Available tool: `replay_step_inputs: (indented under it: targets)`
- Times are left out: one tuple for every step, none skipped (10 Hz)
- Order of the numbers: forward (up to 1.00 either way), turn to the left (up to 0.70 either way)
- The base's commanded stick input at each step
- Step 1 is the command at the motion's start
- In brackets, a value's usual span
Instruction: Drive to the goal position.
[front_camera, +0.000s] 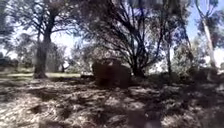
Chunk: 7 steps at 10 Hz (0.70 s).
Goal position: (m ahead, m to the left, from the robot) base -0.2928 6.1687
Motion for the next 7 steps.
replay_step_inputs:
  targets:
    - [0.7,0.27]
    - [0.7,0.27]
    - [0.7,0.27]
    - [0.7,0.27]
    - [0.7,0.27]
    - [0.7,0.27]
    - [0.7,0.27]
